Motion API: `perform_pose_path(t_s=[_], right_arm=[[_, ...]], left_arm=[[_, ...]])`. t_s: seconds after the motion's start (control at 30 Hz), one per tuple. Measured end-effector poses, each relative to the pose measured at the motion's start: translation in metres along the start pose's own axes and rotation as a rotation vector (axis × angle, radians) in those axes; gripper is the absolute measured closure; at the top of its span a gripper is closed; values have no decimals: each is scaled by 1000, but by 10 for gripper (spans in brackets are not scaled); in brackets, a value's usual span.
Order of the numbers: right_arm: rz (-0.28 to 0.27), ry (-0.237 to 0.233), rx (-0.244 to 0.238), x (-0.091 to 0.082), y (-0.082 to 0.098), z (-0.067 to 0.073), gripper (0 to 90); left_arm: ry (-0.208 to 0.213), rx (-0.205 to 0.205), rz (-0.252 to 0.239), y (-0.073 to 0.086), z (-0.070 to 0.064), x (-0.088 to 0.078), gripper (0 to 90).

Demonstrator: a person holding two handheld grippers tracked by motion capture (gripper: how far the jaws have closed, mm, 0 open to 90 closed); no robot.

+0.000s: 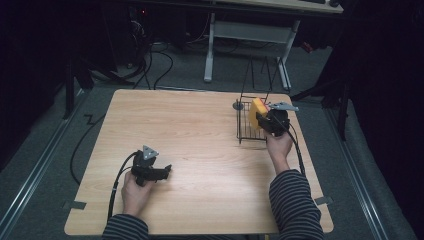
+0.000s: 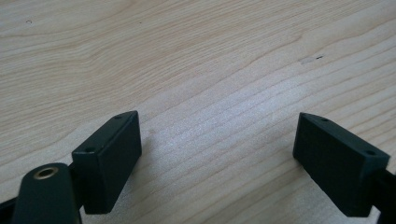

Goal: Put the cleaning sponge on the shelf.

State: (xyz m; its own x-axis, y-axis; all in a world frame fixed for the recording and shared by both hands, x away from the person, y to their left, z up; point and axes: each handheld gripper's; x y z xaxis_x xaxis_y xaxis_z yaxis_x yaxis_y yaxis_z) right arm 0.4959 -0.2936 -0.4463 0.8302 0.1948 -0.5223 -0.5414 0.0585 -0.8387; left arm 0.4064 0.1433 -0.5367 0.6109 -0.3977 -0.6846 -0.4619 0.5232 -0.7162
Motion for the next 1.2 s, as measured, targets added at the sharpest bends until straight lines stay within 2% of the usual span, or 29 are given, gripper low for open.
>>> perform_pose_path(t_s=[0.07, 0.27, 0.57, 0.83, 1.03, 1.2], right_arm=[[-2, -4, 21, 2, 0, -3, 611], [6, -1, 34, 6, 1, -4, 610], [24, 9, 8, 10, 2, -3, 565], [37, 4, 9, 12, 3, -3, 565], [49, 8, 22, 13, 4, -4, 456], [48, -6, 34, 11, 3, -5, 403]], left_arm=[[0, 0, 0, 0, 0, 0, 160], [0, 0, 0, 0, 0, 0, 160], [0, 0, 0, 0, 0, 0, 159], [0, 0, 0, 0, 0, 0, 160], [0, 0, 0, 0, 0, 0, 160], [0, 0, 0, 0, 0, 0, 159]])
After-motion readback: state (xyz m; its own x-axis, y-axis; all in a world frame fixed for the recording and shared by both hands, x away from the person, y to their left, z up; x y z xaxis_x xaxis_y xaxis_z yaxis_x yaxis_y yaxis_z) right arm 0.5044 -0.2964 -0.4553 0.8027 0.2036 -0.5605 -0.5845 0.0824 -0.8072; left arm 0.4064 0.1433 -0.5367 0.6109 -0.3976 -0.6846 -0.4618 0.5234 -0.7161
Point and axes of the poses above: each handheld gripper's, and its own axes: x roughly forward along the jaws, y roughly out of its underside, z roughly to its left, and after that the axes turned 12 degrees about x, right-handed
